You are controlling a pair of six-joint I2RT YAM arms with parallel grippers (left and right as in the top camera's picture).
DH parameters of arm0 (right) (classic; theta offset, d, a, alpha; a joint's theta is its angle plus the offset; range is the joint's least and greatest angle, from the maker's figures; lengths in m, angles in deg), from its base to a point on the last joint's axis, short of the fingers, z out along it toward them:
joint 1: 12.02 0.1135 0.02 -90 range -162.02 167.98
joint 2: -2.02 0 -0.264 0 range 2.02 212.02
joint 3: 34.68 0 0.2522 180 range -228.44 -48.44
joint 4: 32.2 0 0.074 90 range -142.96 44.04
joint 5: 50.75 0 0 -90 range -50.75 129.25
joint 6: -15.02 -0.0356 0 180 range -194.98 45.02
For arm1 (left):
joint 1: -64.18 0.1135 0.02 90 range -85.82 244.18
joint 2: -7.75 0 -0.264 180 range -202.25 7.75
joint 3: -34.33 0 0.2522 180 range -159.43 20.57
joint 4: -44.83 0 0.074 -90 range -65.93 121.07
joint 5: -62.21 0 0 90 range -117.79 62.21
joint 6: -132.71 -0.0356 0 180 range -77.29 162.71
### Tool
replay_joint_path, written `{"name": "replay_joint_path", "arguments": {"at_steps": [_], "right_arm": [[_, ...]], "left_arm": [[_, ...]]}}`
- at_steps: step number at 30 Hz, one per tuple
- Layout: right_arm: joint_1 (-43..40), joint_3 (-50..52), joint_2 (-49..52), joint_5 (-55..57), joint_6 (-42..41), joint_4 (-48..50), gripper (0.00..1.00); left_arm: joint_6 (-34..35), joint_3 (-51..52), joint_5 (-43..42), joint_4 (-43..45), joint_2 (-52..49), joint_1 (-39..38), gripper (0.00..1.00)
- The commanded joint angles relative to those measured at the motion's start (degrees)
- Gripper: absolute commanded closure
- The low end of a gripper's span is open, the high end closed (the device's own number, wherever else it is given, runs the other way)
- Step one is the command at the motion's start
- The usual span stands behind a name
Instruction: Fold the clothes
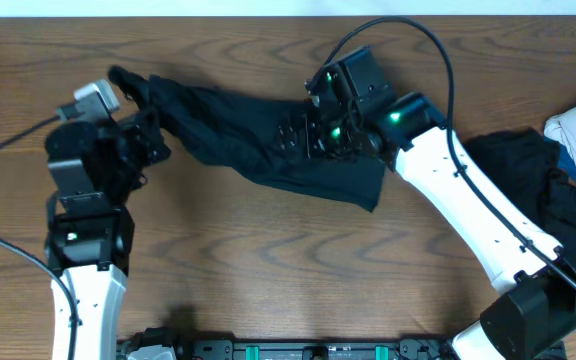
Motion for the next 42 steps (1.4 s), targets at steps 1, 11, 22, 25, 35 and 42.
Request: {"name": "replay_joint_path", "arguments": {"at_steps": [1, 11, 22, 25, 35, 42], "right_arm": [[0.76, 0.55, 0.04, 7.06, 17.86, -1.31, 0.12], [4.96, 0.55, -1.14, 7.63, 31.63, -5.05, 0.12], [19.45, 0.55, -6.97, 22.05, 34.77, -6.51, 0.11], [23.26, 0.55, -7.10, 22.91, 34.80, -6.21, 0.11], [30.82, 0.55, -3.10, 35.23, 34.82, -0.61, 0.20], [31.06, 0.55, 1.42, 29.38, 34.82, 6.60, 0.47]], "left_arm": [[-2.67, -6.21, 1.62, -0.11, 1.29, 0.20, 0.94], [-3.98, -15.17, 1.62, -0.68, 1.11, 0.20, 0.94], [-6.12, -29.51, 1.57, -2.82, -2.45, 0.20, 0.94], [-6.32, -34.34, 1.53, -5.42, -4.24, 0.17, 0.94], [-6.45, -49.40, 0.63, -14.10, -7.78, -2.95, 0.94], [-7.37, -60.22, 0.66, -19.39, -9.33, -7.93, 0.94]]}}
